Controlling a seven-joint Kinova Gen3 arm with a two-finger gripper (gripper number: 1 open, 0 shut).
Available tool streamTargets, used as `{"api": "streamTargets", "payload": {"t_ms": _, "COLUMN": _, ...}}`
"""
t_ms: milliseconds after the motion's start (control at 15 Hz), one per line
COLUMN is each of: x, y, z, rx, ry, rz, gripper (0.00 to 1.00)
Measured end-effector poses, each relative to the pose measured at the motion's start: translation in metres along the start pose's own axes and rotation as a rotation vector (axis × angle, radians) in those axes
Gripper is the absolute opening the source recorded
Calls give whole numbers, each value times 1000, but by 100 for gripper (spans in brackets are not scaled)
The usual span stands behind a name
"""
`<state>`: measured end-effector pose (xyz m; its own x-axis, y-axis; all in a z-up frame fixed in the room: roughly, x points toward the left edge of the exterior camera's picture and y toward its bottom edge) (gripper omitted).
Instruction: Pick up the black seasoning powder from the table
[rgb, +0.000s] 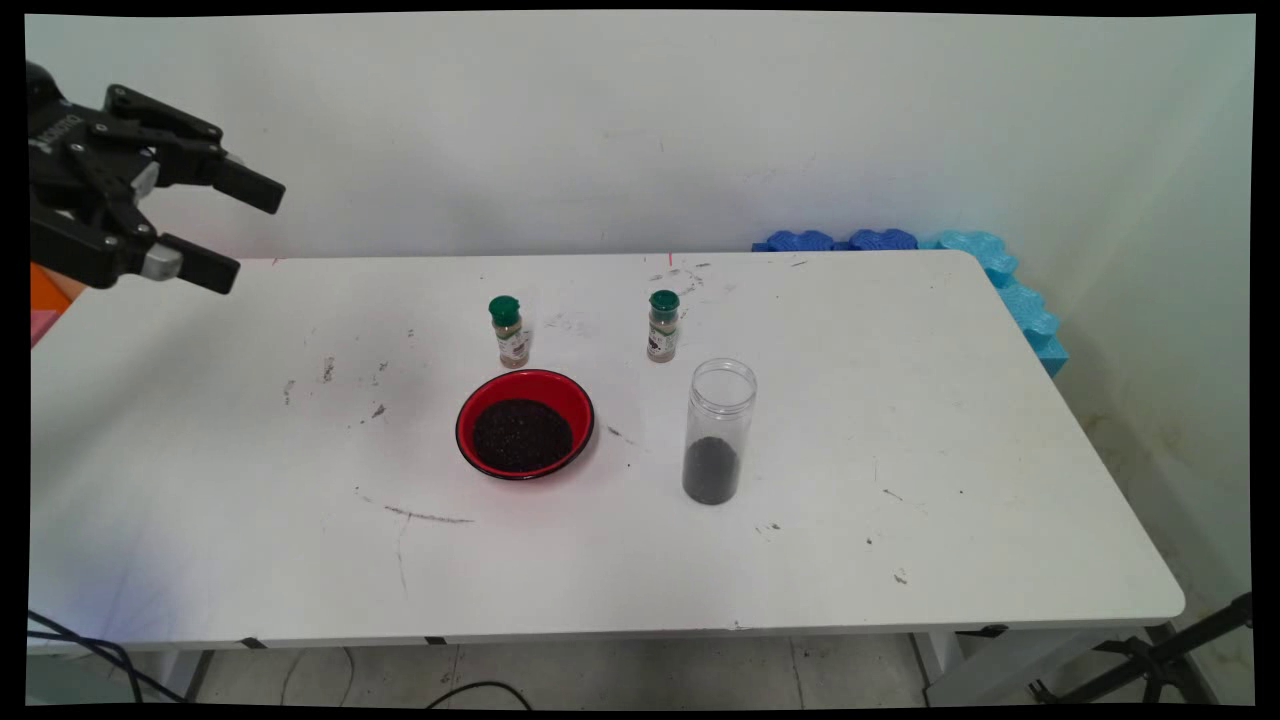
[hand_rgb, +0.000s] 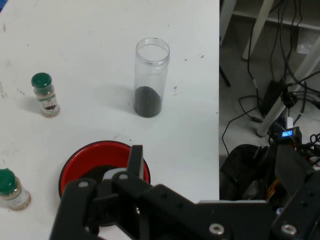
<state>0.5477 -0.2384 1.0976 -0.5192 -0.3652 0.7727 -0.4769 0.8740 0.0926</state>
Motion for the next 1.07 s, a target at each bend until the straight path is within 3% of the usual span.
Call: {"api": "streamTargets", "payload": {"t_ms": 1067, "x": -5, "y": -3, "z": 1, "rx": -3, "ry": 8, "rz": -4, "gripper": 100}}
